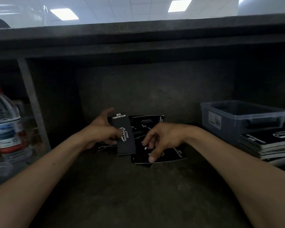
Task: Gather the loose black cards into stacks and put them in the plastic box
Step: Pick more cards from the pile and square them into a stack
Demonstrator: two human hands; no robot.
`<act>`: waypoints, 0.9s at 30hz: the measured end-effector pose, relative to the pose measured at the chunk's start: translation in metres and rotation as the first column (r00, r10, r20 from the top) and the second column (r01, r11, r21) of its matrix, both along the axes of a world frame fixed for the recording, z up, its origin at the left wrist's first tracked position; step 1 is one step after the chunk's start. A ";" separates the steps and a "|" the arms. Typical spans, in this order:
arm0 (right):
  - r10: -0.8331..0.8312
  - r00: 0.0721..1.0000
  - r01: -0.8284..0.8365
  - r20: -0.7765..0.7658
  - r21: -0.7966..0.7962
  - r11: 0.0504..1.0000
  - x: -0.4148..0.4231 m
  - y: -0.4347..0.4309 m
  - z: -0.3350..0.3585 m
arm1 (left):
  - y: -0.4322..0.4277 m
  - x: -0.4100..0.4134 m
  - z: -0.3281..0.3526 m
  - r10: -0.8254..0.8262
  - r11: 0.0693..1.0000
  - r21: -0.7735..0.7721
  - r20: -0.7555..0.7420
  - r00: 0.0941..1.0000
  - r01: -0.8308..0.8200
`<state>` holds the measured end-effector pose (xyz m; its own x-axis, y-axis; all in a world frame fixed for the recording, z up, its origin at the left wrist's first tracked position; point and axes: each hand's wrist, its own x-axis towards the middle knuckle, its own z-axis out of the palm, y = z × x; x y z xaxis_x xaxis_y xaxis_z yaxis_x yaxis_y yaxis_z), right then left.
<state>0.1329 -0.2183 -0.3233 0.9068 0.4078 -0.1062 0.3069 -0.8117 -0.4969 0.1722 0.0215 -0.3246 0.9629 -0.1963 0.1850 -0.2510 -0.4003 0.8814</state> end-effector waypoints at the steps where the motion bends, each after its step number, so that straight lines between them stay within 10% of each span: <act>1: -0.012 1.000 0.012 -0.006 -0.032 0.999 -0.001 -0.001 0.001 | 0.001 0.000 0.001 -0.002 0.999 -0.033 -0.008 1.000 0.002; 7: -0.146 0.982 0.180 -0.118 0.372 0.911 -0.004 -0.023 0.011 | 0.002 0.000 0.006 0.061 0.986 -0.153 -0.067 0.996 -0.071; 11: -0.248 0.945 0.304 -0.213 0.853 0.424 0.001 -0.019 0.016 | 0.004 0.009 0.010 0.222 0.949 -0.226 -0.019 0.975 -0.221; 14: -0.296 0.939 0.257 -0.173 0.927 0.272 0.005 -0.012 0.014 | 0.005 0.008 0.011 0.174 0.950 -0.251 -0.062 0.983 -0.184; 23: -0.540 0.840 0.357 0.045 0.703 0.615 0.014 0.006 -0.025 | -0.005 -0.003 -0.006 -0.207 0.971 0.111 -0.061 0.976 0.213; 27: -0.581 0.750 0.488 0.315 0.330 0.808 0.006 0.006 -0.009 | -0.006 -0.005 -0.007 -0.132 0.977 0.190 0.156 0.979 0.102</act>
<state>0.1391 -0.2126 -0.3327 0.9266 -0.1877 0.3259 0.0562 -0.7876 -0.6136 0.1676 0.0154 -0.3318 0.8896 -0.3506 0.2926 -0.4431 -0.5074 0.7391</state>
